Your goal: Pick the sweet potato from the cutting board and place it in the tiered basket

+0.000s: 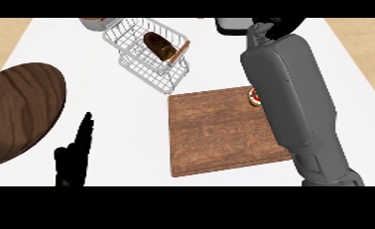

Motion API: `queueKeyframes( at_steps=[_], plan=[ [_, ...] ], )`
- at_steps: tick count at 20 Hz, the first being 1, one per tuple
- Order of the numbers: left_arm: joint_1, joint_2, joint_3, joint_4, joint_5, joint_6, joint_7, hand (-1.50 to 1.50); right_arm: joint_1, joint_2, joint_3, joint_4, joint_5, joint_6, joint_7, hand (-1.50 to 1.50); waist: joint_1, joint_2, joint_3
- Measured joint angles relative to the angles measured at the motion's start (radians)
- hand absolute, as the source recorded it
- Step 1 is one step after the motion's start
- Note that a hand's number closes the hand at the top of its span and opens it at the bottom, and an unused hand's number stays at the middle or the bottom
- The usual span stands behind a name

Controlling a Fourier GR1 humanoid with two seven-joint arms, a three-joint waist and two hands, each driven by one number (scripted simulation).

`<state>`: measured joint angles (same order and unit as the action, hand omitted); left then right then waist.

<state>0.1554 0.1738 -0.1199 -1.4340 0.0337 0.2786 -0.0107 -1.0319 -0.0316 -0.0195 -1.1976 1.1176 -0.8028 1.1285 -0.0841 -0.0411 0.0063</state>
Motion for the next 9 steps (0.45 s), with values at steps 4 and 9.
queueKeyframes(
  at_steps=[4,9],
  plan=[
    [0.029,0.004,0.012,-0.013,0.004,0.008,-0.004,0.00,0.133,0.009,0.000,-0.200,0.010,0.047,0.019,-1.50,-0.029,-0.009,0.000],
    [0.055,0.003,0.023,-0.025,0.007,0.016,-0.014,0.00,0.320,-0.003,0.028,-0.461,-0.038,0.113,0.017,-1.50,-0.053,-0.013,0.000]
  ],
)
